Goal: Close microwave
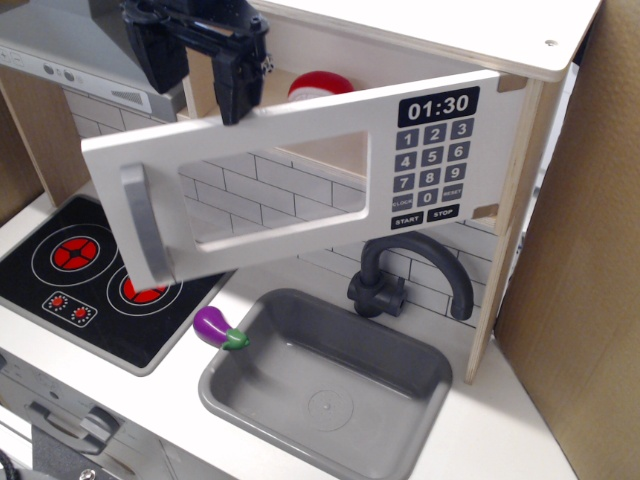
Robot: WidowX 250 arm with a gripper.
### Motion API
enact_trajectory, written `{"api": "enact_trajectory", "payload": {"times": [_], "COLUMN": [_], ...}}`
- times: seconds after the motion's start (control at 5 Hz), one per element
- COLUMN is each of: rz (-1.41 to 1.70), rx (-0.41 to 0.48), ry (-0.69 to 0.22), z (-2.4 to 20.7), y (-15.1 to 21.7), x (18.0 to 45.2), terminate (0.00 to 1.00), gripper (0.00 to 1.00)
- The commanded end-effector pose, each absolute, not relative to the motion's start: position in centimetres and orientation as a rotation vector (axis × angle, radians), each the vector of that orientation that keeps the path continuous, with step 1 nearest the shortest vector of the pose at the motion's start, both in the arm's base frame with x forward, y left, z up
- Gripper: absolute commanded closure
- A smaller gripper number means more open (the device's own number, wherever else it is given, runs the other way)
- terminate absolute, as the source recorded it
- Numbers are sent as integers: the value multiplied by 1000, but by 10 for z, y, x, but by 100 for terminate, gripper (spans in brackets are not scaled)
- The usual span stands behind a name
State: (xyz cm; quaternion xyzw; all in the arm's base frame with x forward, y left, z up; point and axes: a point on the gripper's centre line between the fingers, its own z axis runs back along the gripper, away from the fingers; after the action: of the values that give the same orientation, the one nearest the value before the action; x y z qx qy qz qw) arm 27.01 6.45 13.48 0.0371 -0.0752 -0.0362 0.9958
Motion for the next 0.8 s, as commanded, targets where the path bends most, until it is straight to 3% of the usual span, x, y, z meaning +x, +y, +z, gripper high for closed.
{"api": "enact_trajectory", "payload": {"times": [0.0, 0.2, 0.6], "rz": [26, 43, 29], "rx": [91, 47, 16], "ry": [-206, -205, -195], "z": [154, 182, 198], "y": [79, 70, 44], "x": [282, 271, 232], "terminate": [0, 0, 0], "gripper": [0, 0, 0]}}
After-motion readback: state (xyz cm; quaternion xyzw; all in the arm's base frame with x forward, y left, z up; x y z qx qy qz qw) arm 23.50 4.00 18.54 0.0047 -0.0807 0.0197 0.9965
